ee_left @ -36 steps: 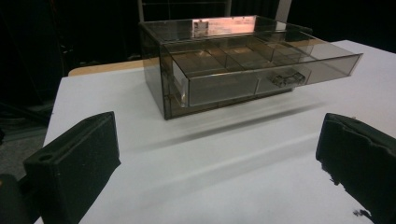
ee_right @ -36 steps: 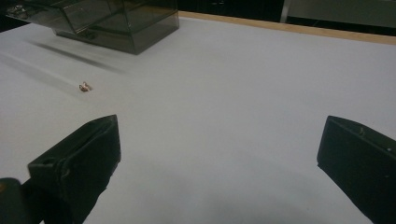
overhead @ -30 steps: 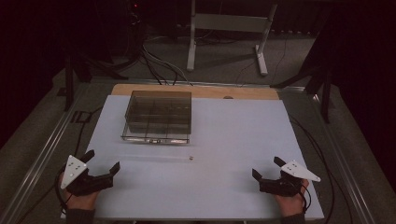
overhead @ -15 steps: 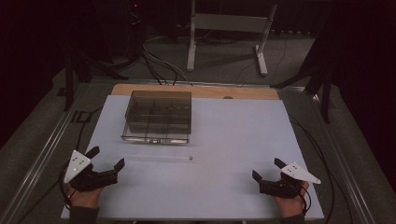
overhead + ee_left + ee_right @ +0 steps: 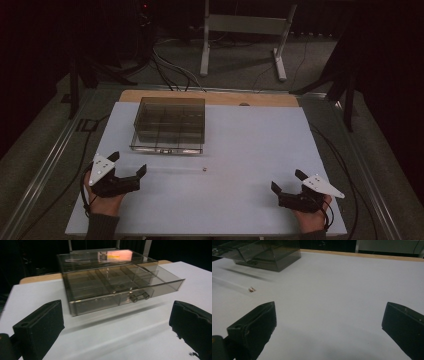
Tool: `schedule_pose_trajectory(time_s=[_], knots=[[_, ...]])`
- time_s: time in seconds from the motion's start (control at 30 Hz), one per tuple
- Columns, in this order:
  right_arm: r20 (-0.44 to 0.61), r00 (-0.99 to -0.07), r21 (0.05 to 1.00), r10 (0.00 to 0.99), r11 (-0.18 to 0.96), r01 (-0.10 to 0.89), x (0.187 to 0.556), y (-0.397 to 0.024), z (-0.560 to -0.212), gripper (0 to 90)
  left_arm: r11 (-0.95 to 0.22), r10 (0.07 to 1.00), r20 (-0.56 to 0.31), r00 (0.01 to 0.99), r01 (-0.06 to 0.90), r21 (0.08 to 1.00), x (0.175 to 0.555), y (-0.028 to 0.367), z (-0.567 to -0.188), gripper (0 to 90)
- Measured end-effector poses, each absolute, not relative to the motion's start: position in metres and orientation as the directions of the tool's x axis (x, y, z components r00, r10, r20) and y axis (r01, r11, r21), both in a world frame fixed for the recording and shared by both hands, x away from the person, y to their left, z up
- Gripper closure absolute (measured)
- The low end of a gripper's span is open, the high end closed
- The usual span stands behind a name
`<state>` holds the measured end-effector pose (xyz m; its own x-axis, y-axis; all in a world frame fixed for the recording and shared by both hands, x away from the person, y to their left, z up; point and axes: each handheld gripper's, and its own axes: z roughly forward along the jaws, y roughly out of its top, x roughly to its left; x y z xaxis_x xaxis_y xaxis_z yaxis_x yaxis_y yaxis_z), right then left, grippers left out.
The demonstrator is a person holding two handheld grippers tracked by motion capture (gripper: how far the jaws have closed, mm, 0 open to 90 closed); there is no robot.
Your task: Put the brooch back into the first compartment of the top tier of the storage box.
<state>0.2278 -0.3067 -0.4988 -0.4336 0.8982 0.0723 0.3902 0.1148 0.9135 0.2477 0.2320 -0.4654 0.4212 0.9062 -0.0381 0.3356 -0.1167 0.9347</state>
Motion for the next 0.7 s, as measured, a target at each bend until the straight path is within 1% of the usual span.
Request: schedule_pose_trajectory(time_s=[0.3, 0.7], knots=[[0.081, -0.427, 0.914, 0.901, 0.104, 0.391, 0.227, -0.308, -0.498, 0.0, -0.146, 0.893, -0.029, 0.449, 0.351, 0.925, 0.258, 0.205, -0.472, 0.3], [0.076, -0.425, 0.915, 0.902, 0.106, 0.390, 0.228, -0.307, -0.499, 0.0, -0.163, 0.877, -0.044, 0.479, 0.381, 0.910, 0.267, 0.179, -0.481, 0.3]])
